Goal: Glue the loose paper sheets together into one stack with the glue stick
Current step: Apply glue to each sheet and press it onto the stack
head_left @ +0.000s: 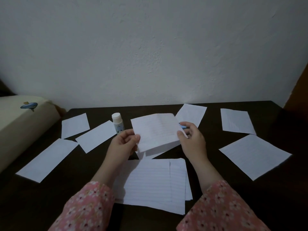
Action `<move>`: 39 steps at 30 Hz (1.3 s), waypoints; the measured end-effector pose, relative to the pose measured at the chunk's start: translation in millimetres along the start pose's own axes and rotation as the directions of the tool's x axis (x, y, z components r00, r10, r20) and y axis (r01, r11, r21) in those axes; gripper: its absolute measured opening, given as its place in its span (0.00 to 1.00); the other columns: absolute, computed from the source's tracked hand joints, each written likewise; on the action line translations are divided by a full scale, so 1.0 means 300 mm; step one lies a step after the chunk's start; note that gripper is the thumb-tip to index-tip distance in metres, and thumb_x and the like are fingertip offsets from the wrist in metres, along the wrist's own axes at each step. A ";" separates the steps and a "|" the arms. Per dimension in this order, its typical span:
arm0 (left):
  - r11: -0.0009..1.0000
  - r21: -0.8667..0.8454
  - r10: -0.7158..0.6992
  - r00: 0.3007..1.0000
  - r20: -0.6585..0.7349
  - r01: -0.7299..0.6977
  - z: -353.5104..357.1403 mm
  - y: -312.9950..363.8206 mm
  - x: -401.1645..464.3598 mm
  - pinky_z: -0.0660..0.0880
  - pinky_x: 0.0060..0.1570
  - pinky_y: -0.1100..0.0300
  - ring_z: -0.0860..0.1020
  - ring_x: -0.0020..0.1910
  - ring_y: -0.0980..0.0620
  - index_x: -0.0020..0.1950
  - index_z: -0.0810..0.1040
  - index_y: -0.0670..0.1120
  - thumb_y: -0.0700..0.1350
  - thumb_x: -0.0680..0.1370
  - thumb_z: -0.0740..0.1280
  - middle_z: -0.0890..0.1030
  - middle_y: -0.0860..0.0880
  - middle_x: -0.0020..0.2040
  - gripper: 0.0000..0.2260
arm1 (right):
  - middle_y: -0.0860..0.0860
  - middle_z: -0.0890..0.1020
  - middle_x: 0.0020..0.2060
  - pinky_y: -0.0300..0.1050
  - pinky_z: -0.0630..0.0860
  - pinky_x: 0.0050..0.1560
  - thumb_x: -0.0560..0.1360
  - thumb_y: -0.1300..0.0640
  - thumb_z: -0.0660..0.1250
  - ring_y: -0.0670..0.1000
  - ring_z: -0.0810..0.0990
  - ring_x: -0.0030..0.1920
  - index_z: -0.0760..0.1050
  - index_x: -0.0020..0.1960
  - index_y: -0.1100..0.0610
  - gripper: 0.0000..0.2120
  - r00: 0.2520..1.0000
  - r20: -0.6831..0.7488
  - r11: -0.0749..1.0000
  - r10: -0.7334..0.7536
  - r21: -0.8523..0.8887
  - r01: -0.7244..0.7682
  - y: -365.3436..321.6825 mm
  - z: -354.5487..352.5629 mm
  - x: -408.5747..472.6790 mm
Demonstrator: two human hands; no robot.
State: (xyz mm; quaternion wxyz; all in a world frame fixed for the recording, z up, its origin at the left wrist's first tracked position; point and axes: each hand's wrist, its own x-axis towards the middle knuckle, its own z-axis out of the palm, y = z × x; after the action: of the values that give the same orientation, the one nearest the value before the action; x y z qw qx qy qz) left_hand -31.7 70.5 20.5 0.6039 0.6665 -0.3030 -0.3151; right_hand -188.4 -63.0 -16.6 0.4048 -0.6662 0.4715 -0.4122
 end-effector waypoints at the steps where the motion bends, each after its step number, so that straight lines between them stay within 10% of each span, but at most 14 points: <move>1: 0.998 0.061 -0.017 0.999 -0.035 0.020 0.000 -0.006 0.004 0.72 0.37 0.65 0.78 0.37 0.56 0.57 0.76 0.48 0.42 0.77 0.68 0.82 0.50 0.38 0.10 | 0.41 0.76 0.41 0.57 0.70 0.63 0.77 0.55 0.65 0.44 0.76 0.43 0.71 0.54 0.42 0.10 0.999 -0.009 0.999 -0.032 -0.028 0.032 0.003 0.004 -0.002; 5: 0.964 0.261 -0.018 0.990 -0.138 0.054 0.008 -0.035 0.015 0.72 0.36 0.65 0.78 0.40 0.55 0.65 0.67 0.51 0.42 0.75 0.70 0.79 0.50 0.40 0.21 | 0.43 0.79 0.49 0.43 0.59 0.57 0.78 0.49 0.65 0.42 0.73 0.40 0.73 0.58 0.44 0.10 0.994 -0.038 0.966 -0.102 -0.244 0.090 0.009 0.020 -0.010; 27: 0.721 0.693 0.086 0.993 -0.087 -0.002 0.033 -0.081 0.043 0.69 0.48 0.66 0.73 0.48 0.59 0.53 0.80 0.49 0.44 0.77 0.68 0.77 0.56 0.46 0.06 | 0.43 0.79 0.52 0.49 0.61 0.58 0.78 0.45 0.64 0.46 0.73 0.55 0.74 0.59 0.45 0.11 0.997 -0.033 0.794 -0.063 -0.607 0.031 0.024 0.048 -0.001; 39: 0.346 0.925 0.245 0.967 0.074 -0.159 0.072 -0.086 0.049 0.71 0.59 0.55 0.69 0.63 0.51 0.61 0.78 0.54 0.57 0.77 0.64 0.74 0.55 0.64 0.15 | 0.43 0.74 0.61 0.49 0.62 0.58 0.78 0.49 0.60 0.48 0.68 0.60 0.77 0.60 0.44 0.13 0.990 0.110 0.707 -0.089 -0.693 0.141 0.007 0.038 -0.013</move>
State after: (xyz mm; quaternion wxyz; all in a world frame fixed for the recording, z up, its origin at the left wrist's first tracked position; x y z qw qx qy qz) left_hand -39.1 48.1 -7.6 0.1732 0.8583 -0.4830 0.0108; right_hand -179.1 -58.1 -23.0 0.1125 -0.8115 0.5356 -0.2049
